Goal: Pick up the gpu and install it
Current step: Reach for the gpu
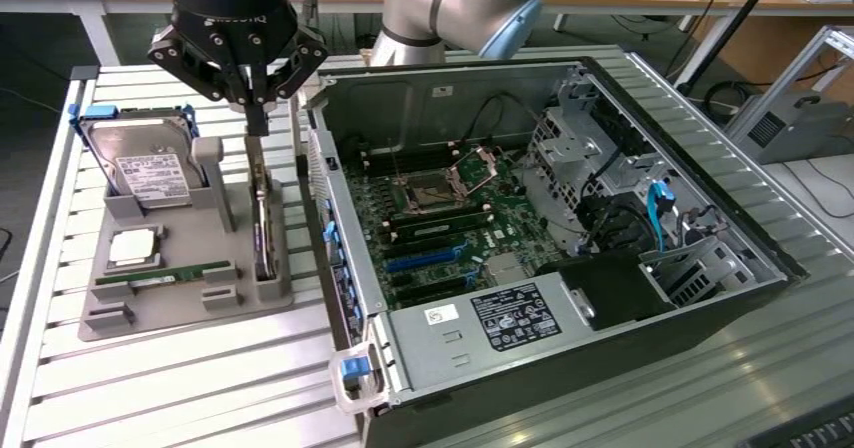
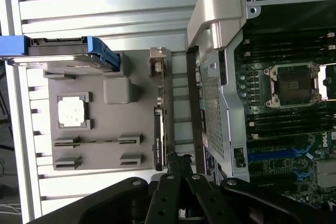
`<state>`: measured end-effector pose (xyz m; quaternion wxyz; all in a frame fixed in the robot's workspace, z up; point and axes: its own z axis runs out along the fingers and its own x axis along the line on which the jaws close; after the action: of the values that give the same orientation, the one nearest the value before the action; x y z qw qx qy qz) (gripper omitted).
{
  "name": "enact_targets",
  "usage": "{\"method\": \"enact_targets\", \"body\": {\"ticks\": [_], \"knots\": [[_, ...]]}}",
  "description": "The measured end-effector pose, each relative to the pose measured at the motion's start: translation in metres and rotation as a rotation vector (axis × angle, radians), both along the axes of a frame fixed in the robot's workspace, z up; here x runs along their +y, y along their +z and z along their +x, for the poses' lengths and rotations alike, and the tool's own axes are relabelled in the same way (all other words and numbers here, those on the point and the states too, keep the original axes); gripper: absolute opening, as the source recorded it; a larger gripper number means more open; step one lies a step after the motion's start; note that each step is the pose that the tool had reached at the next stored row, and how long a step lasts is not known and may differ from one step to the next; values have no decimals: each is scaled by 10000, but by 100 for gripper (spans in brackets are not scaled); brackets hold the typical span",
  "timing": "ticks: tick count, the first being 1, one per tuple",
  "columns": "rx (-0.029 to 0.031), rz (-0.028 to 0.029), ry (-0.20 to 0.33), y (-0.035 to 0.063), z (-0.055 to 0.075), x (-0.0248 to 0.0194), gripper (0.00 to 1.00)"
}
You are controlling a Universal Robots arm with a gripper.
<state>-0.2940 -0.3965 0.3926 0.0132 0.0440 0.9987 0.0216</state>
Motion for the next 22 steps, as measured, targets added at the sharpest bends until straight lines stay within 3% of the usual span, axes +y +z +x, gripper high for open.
{"method": "enact_targets", "body": {"ticks": [15,17,22], "knots": [[-1,1,0,0,0,0,11],[0,1,0,0,0,0,23],[-1,1,0,0,0,0,36]]}}
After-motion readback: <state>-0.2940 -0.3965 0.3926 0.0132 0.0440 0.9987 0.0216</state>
